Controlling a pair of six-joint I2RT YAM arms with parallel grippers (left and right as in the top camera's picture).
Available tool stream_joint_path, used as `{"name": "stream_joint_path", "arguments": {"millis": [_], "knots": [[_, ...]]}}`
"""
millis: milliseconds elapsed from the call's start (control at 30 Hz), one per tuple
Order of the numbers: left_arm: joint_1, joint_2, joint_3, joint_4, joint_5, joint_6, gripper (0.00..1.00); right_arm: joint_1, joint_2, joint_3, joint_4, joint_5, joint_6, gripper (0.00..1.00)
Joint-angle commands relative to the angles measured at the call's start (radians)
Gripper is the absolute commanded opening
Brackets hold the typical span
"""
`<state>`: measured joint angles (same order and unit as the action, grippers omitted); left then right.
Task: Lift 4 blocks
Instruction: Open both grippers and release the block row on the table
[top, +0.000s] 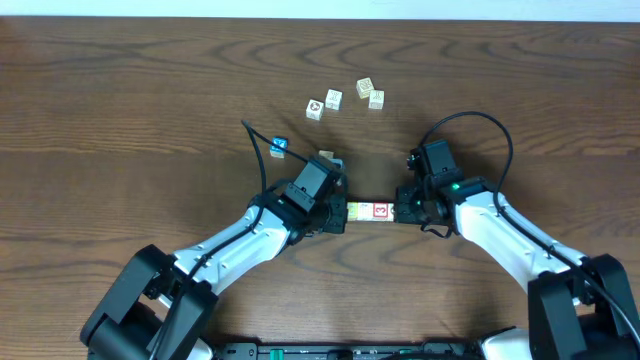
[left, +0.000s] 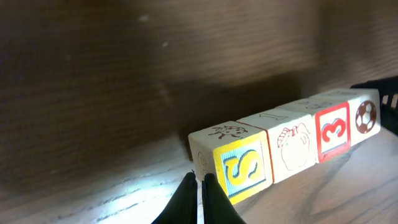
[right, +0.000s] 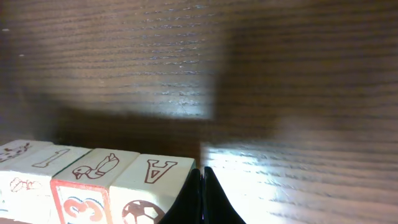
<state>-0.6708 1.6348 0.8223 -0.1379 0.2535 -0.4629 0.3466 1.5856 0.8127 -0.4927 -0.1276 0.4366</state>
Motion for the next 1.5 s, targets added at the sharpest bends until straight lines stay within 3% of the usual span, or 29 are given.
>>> {"name": "stream_joint_path", "arguments": {"millis": [0, 1067, 1467], "knots": [[-0.031, 0.012, -0.001, 0.024, 0.074, 0.017, 0.07, 0.043, 0.031, 0.017, 0.027, -0.139, 0.005, 0.01], [-0.031, 0.064, -0.019, 0.058, 0.018, 0.018, 0.07, 0.080, 0.038, 0.017, 0.029, -0.130, 0.012, 0.01], [-0.031, 0.064, -0.019, 0.058, -0.079, 0.025, 0.07, 0.080, 0.038, 0.017, -0.045, 0.026, 0.012, 0.01]]}}
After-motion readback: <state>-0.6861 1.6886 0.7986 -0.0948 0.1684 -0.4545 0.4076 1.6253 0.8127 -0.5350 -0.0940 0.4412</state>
